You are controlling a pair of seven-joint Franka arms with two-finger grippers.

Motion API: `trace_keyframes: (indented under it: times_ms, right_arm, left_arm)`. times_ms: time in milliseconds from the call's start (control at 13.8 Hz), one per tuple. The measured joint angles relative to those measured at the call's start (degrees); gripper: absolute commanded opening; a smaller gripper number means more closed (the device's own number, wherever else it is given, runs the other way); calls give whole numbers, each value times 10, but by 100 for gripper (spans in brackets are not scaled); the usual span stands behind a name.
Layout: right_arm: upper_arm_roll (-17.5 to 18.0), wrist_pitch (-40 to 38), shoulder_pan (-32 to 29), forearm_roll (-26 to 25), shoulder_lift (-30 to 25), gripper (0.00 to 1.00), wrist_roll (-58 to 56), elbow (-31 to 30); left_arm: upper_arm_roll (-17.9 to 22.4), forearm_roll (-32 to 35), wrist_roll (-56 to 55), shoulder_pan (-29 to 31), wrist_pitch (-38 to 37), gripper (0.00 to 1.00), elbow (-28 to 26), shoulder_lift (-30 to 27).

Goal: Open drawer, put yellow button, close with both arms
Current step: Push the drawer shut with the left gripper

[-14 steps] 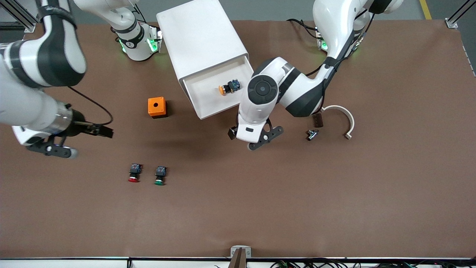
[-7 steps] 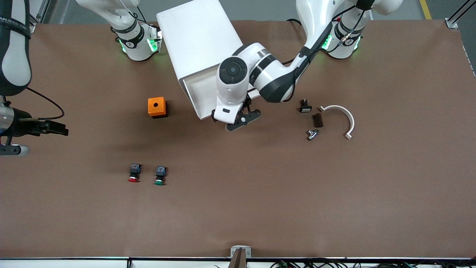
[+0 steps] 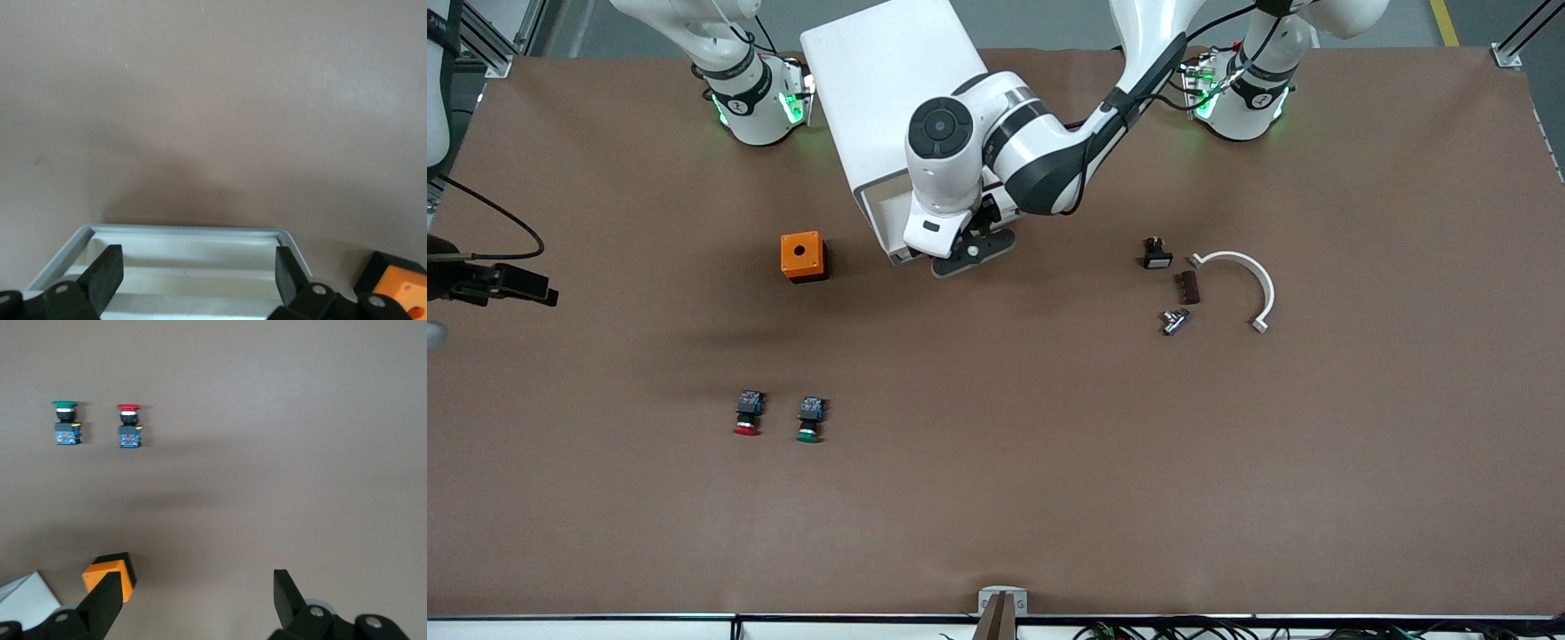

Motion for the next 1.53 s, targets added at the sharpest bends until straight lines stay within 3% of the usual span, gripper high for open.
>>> trace_keyframes:
  times_ms: [436,872,1235,1526]
  right_arm:
    - [4,0,51,-1,-2,100,30,8]
    - [0,-60,51,0,-4,100,31,82]
    - [-7,-111,39,-1,-4,100,33,82]
    - [-6,-120,32,-1,-32,100,33,83]
  left_arm:
    - [-3,-82,-8,-9,-1,100,-12,0]
    - [-3,-180,-11,-8,-1,100,-36,0]
    - [-2,-213,-17,0,0,100,-51,1]
    - [2,-198,-17,5,5,100,-50,-2]
